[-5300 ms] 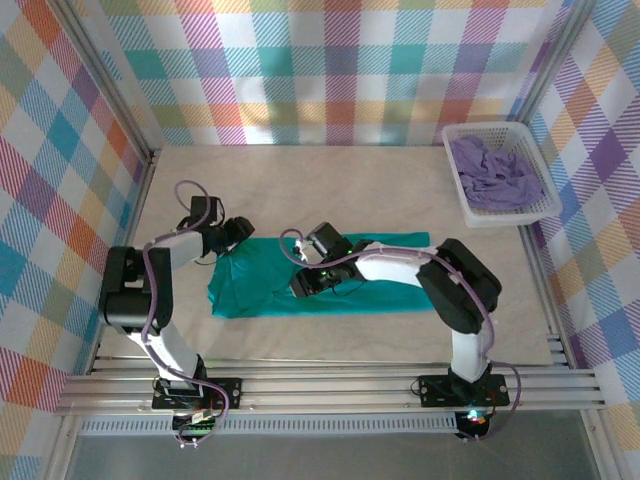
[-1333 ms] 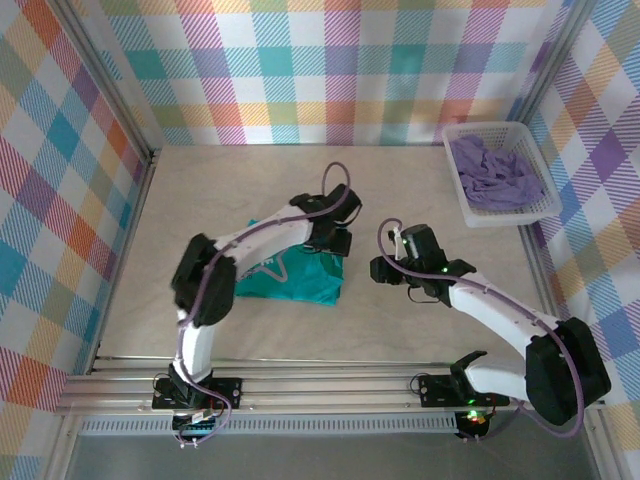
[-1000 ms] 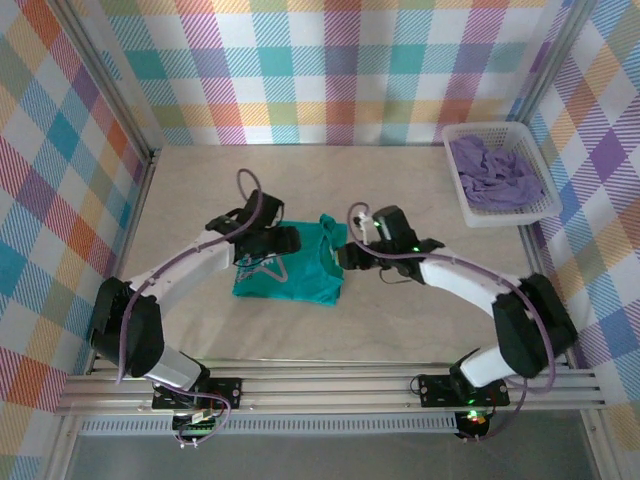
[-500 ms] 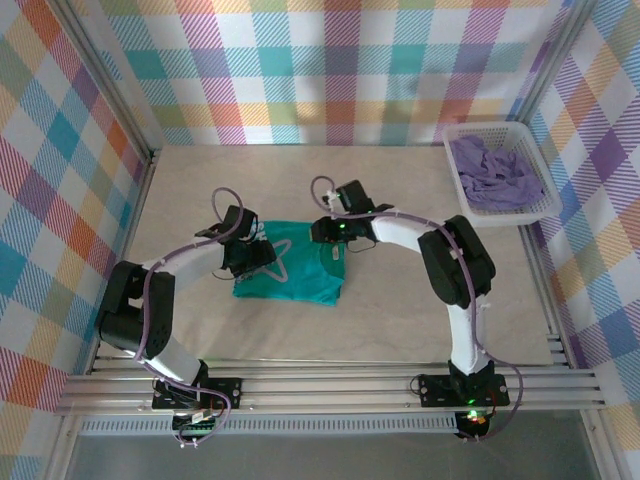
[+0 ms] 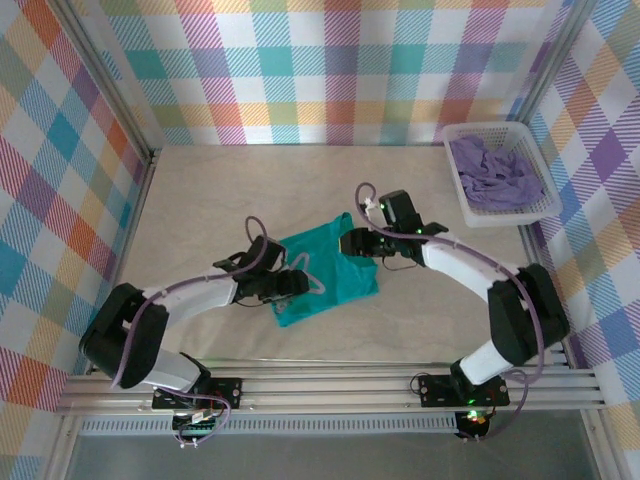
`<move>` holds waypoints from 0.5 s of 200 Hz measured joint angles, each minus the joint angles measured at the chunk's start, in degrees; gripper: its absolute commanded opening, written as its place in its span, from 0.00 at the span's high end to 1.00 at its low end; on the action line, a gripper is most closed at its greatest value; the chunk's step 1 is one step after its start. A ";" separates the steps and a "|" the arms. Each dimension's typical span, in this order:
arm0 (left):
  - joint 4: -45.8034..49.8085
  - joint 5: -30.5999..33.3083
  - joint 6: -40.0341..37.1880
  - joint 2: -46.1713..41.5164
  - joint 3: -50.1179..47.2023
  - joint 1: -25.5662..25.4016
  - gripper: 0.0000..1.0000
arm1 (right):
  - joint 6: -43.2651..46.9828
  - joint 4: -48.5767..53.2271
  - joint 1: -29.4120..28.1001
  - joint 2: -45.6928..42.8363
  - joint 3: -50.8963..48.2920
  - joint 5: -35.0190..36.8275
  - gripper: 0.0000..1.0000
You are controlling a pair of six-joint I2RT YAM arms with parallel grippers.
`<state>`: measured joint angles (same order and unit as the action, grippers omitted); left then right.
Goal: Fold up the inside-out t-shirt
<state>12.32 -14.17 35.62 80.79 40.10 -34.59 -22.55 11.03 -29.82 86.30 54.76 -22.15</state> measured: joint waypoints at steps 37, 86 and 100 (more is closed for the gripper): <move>0.70 1.73 -1.11 -8.07 1.97 3.52 0.32 | -3.91 0.11 -5.81 -6.36 -8.68 -0.68 0.52; -5.16 -0.33 -5.09 9.33 9.14 12.72 0.35 | -7.74 -0.42 -4.11 -3.06 -12.24 5.84 0.52; -4.70 -0.81 -6.60 12.96 9.33 13.46 0.35 | -8.17 -0.83 -1.97 1.03 -10.80 6.80 0.52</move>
<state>7.62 -14.98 29.02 93.76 49.43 -21.12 -30.72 10.20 -31.79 87.33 43.97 -15.35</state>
